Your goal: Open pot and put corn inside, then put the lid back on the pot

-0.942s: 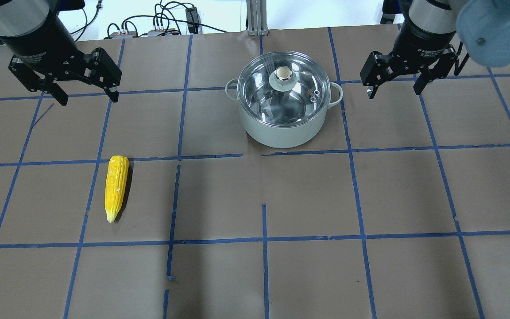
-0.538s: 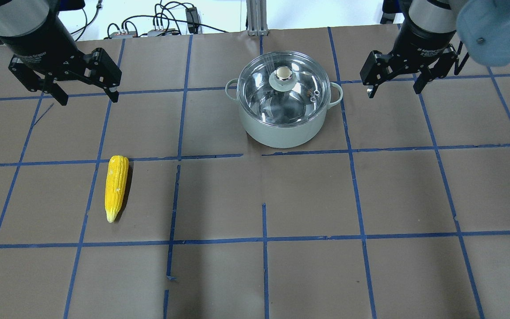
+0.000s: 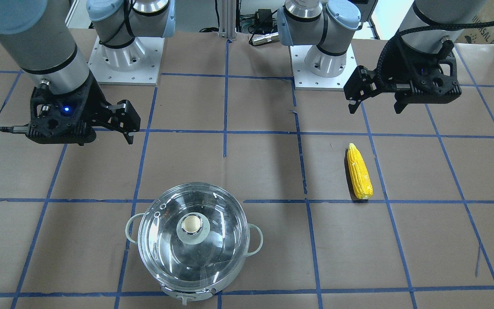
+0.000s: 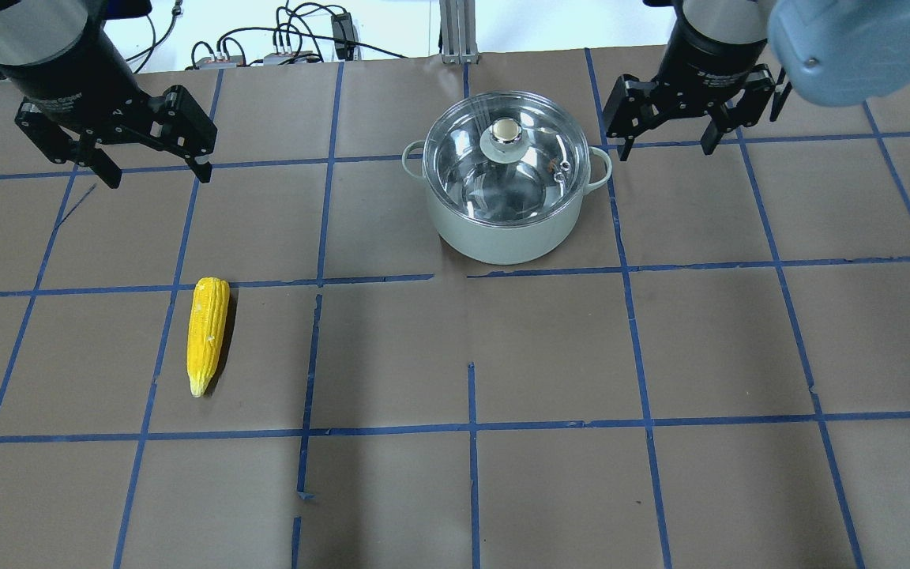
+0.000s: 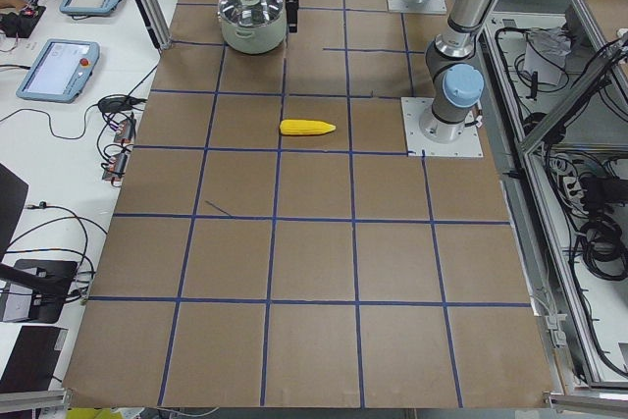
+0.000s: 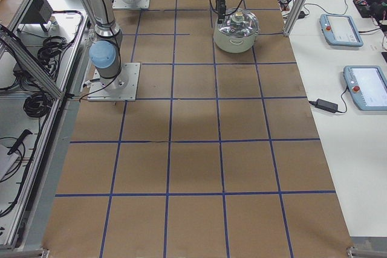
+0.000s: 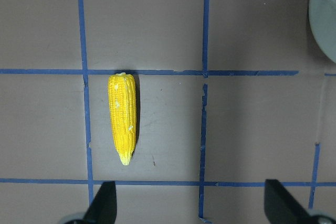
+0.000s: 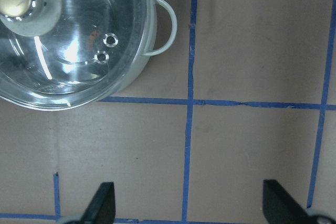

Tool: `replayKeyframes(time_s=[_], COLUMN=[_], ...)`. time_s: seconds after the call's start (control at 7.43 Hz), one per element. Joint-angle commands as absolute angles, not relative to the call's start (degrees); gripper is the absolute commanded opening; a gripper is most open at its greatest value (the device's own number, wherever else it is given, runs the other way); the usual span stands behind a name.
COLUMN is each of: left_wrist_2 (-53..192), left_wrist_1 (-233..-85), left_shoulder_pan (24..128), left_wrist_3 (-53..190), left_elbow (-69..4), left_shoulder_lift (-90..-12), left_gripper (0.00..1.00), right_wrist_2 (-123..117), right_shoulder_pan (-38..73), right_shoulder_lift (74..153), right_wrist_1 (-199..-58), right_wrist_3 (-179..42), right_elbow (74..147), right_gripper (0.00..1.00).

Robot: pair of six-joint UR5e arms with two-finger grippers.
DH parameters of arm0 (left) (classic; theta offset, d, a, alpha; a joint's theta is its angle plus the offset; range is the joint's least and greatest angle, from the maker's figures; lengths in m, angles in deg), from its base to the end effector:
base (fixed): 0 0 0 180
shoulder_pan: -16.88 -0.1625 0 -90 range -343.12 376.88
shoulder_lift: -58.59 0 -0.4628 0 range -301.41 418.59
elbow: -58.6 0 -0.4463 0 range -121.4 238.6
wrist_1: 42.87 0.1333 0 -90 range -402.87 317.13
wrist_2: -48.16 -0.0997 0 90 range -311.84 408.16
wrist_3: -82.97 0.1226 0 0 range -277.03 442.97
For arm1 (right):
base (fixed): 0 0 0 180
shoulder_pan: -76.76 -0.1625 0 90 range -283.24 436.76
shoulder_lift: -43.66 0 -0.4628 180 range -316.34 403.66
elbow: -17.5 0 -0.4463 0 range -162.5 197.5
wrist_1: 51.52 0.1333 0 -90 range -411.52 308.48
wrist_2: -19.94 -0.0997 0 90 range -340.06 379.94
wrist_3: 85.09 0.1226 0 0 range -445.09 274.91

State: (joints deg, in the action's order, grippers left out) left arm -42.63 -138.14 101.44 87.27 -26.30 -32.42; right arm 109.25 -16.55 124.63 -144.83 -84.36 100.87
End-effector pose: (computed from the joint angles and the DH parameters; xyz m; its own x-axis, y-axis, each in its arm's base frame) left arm -0.0788 -0.5605 0.5324 -0.9997 -0.0196 -0.0122 -0.0199 0.9996 0.0216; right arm 0.1704 -0.6114 0.4799 -0.9989 -0.0452 -0.0122 -0.0450 0.9989 -0.0157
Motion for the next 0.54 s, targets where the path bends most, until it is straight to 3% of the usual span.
replayKeyframes(time_s=[0.0, 0.4], left_wrist_2=[-42.6, -42.7], left_wrist_1=[-138.1, -138.1], left_shoulder_pan=[101.4, 101.4], left_wrist_3=[87.3, 87.7], left_elbow=[-26.3, -26.2], left_shoulder_lift=[-32.5, -32.4], left_gripper=[1.0, 1.0], right_wrist_2=[109.1, 108.6], right_shoulder_pan=[-21.3, -24.3], right_shoulder_lift=[118.1, 107.0], right_wrist_1=[-144.6, -145.2], right_wrist_3=[-80.4, -79.5], right_elbow=[93.5, 82.7], right_gripper=[1.0, 0.98])
